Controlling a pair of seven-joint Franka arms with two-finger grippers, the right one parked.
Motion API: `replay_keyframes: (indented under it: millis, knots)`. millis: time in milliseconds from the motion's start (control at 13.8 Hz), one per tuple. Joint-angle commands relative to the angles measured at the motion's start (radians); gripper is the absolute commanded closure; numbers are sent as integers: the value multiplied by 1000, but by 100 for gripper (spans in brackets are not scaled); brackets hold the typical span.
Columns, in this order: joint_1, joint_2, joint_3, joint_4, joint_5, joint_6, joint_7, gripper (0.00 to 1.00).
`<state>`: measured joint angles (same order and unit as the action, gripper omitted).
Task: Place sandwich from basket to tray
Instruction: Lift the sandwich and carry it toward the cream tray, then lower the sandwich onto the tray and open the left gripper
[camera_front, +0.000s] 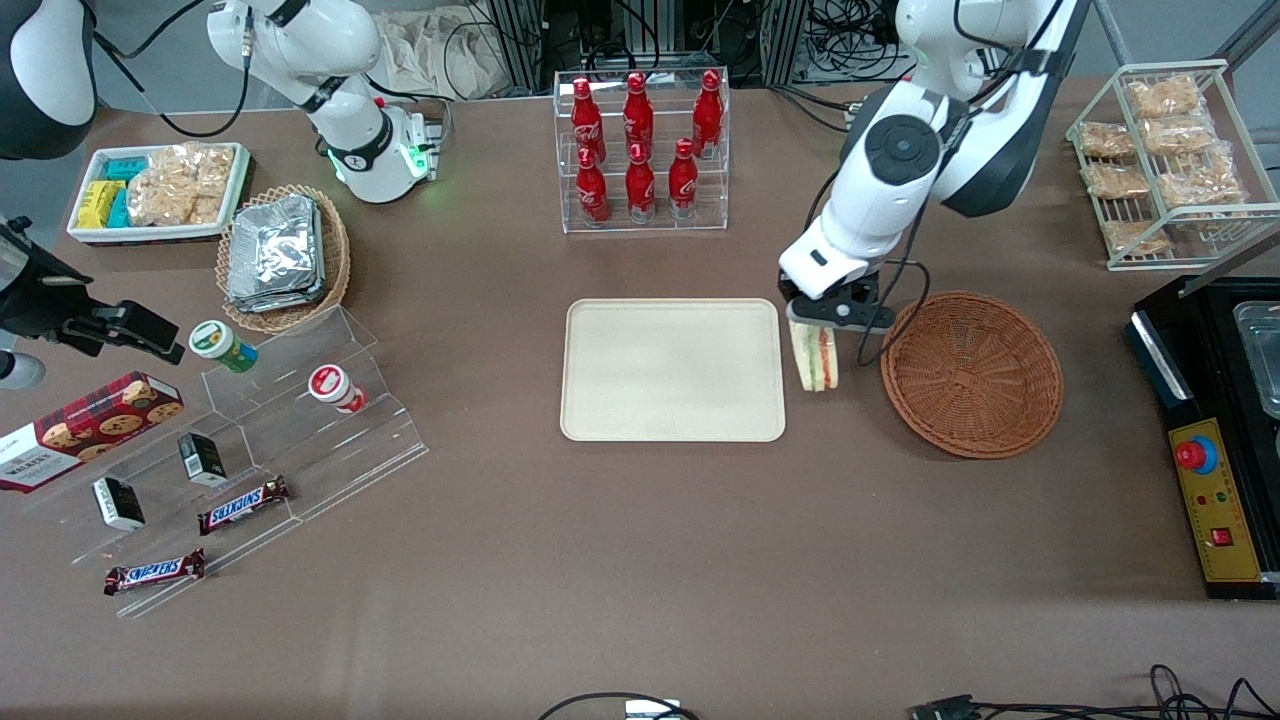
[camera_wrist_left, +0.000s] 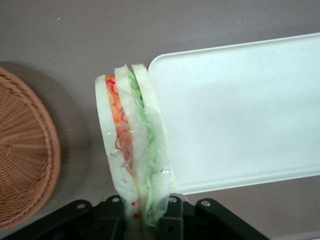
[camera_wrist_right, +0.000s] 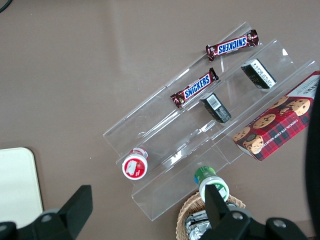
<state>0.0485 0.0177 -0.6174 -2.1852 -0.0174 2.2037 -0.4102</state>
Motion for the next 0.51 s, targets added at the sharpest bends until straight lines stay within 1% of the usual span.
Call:
replay_keyframes:
  millis: [0,145,290,435]
  knots:
    - [1,138,-42,100,104,1,-132,100]
    - [-38,201,-48,108,169,56,-211,100]
    - [-50,254,-48,108,215,100,-255,100]
    - [-70,287,-48,107,241,110,-257,100]
